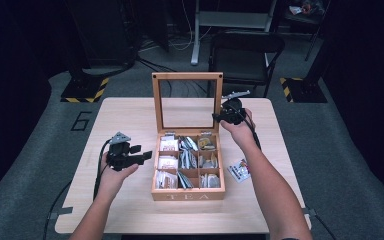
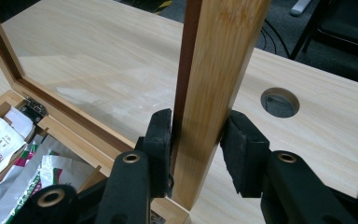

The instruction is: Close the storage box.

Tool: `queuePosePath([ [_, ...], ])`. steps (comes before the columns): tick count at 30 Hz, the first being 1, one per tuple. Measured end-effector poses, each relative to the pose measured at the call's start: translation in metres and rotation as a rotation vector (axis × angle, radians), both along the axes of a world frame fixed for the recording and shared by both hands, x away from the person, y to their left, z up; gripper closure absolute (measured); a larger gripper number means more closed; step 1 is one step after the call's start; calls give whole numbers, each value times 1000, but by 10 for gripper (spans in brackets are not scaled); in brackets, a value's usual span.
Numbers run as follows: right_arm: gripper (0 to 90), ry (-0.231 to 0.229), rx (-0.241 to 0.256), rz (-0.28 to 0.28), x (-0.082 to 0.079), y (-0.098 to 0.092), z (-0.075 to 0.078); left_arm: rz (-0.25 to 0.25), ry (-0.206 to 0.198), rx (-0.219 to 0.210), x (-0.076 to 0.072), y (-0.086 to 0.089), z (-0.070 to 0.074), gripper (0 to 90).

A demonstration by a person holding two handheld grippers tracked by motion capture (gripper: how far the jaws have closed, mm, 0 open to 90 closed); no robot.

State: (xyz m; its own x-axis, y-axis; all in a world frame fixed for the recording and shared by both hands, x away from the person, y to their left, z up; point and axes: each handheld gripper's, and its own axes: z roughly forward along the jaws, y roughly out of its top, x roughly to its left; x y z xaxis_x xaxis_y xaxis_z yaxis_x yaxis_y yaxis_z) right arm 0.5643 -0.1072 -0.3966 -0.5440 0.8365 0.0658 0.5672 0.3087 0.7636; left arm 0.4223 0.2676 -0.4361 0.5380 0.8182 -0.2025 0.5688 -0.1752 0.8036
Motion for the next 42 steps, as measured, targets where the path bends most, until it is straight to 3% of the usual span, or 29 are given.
queuePosePath([
  [6,646,0,8,9,-3,-1,2,-4,1,-1,3,0,2,410],
  [9,649,-8,12,10,-5,-2,1,7,11,-31,4,0,4,410],
  [14,652,-26,42,4,-10,-4,-1,2,12,17,11,1,6,415],
  [16,652,-36,34,12,-11,-4,-1,3,35,-2,17,2,7,424],
  [21,652,-35,25,14,-14,-3,1,10,29,-5,27,2,16,428],
  [22,652,-38,21,14,-14,-3,1,18,23,-26,30,1,18,428],
  [25,652,-39,13,15,-16,-2,2,13,19,-29,36,-1,25,428],
  [42,651,-61,7,37,-27,-3,2,-23,-64,8,67,-26,67,452],
])
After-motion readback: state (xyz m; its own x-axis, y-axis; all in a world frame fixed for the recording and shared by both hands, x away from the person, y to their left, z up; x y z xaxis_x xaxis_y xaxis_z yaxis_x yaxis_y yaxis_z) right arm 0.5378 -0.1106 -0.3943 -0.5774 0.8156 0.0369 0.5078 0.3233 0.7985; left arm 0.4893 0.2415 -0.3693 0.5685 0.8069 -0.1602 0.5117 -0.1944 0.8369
